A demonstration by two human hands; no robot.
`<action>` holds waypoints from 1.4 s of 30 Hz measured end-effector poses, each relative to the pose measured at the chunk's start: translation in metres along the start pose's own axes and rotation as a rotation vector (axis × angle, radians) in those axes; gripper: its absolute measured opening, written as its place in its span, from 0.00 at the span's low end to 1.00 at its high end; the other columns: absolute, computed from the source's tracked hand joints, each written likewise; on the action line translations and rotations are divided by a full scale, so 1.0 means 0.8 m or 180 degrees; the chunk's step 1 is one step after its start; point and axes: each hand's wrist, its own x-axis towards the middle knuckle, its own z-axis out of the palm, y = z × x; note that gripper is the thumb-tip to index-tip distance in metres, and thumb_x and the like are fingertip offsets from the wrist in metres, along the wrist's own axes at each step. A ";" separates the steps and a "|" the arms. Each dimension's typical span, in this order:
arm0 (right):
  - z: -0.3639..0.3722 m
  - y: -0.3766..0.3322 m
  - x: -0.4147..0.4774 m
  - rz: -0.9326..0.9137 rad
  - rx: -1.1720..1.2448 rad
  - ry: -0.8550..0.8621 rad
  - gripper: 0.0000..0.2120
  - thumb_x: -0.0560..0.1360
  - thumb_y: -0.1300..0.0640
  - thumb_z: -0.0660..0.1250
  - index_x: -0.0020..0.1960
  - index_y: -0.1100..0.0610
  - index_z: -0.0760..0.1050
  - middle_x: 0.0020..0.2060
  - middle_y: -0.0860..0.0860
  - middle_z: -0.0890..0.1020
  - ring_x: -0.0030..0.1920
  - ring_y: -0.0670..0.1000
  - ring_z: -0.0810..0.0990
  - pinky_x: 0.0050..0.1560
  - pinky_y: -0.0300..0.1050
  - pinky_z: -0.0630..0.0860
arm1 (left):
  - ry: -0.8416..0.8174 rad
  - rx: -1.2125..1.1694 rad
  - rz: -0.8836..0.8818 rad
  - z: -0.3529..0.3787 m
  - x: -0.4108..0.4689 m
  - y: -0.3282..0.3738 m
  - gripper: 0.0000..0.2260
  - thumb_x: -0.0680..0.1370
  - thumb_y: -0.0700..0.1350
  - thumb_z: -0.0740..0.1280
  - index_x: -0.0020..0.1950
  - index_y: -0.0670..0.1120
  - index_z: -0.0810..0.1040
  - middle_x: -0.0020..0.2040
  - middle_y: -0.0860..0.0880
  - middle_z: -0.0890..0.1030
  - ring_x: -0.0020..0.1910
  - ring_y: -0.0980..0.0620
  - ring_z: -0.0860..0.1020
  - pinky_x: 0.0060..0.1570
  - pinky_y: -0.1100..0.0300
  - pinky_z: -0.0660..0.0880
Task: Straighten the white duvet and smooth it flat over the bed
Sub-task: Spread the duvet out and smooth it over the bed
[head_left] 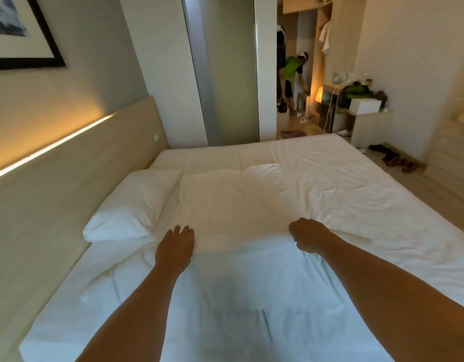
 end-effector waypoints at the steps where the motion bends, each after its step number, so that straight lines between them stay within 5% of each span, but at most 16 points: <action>1: -0.005 0.002 0.022 -0.0018 -0.0008 0.0000 0.11 0.76 0.63 0.61 0.58 0.58 0.74 0.57 0.55 0.77 0.56 0.57 0.79 0.48 0.43 0.71 | 0.0026 0.0010 -0.0005 0.000 0.019 -0.004 0.27 0.79 0.40 0.62 0.77 0.44 0.57 0.77 0.47 0.61 0.76 0.46 0.58 0.74 0.53 0.57; 6: -0.036 0.010 0.137 0.0015 -0.0090 0.0016 0.07 0.75 0.65 0.60 0.50 0.55 0.72 0.55 0.55 0.78 0.53 0.57 0.80 0.48 0.45 0.75 | 0.0082 0.0033 -0.0017 0.003 0.125 -0.037 0.25 0.80 0.40 0.60 0.76 0.44 0.58 0.77 0.48 0.62 0.76 0.46 0.58 0.74 0.53 0.57; 15: -0.169 0.009 0.320 0.0241 -0.0467 0.0465 0.11 0.75 0.64 0.60 0.56 0.58 0.74 0.53 0.56 0.77 0.51 0.57 0.79 0.45 0.45 0.72 | 0.0633 -0.0026 0.0039 -0.057 0.338 -0.127 0.18 0.83 0.43 0.53 0.73 0.43 0.65 0.74 0.46 0.66 0.74 0.46 0.63 0.70 0.53 0.60; 25: -0.282 0.028 0.501 0.0172 -0.0496 0.1072 0.14 0.78 0.61 0.63 0.63 0.58 0.75 0.55 0.55 0.79 0.52 0.55 0.80 0.50 0.43 0.76 | 0.1081 0.0155 -0.0195 -0.128 0.505 -0.196 0.22 0.79 0.38 0.58 0.74 0.42 0.62 0.75 0.44 0.65 0.74 0.44 0.62 0.72 0.51 0.59; 28: -0.251 0.040 0.567 0.0098 -0.0307 0.1066 0.24 0.78 0.64 0.63 0.72 0.59 0.64 0.67 0.58 0.72 0.66 0.60 0.72 0.61 0.50 0.73 | 0.0891 0.0279 -0.0186 -0.093 0.558 -0.194 0.25 0.81 0.39 0.55 0.78 0.43 0.54 0.78 0.45 0.60 0.76 0.44 0.57 0.74 0.49 0.54; 31: -0.204 0.058 0.651 -0.0041 -0.0098 0.0893 0.40 0.76 0.68 0.64 0.79 0.58 0.44 0.79 0.57 0.50 0.77 0.64 0.49 0.73 0.61 0.58 | 0.0673 0.0294 -0.0128 -0.052 0.622 -0.188 0.27 0.83 0.41 0.51 0.80 0.49 0.44 0.80 0.47 0.49 0.78 0.44 0.49 0.75 0.45 0.46; 38: -0.046 0.101 0.854 -0.0402 0.0522 0.0272 0.46 0.78 0.70 0.59 0.77 0.46 0.29 0.75 0.49 0.28 0.74 0.64 0.30 0.71 0.70 0.46 | 0.0058 0.0305 -0.0364 0.090 0.767 -0.151 0.36 0.82 0.46 0.56 0.75 0.58 0.28 0.77 0.44 0.32 0.77 0.37 0.40 0.70 0.33 0.44; 42: 0.038 0.103 0.912 -0.0354 0.0670 -0.0163 0.50 0.76 0.74 0.57 0.75 0.40 0.27 0.73 0.48 0.26 0.74 0.64 0.30 0.70 0.71 0.50 | -0.0004 0.0112 -0.0346 0.190 0.801 -0.129 0.43 0.78 0.46 0.66 0.73 0.59 0.32 0.78 0.42 0.42 0.76 0.34 0.52 0.66 0.28 0.53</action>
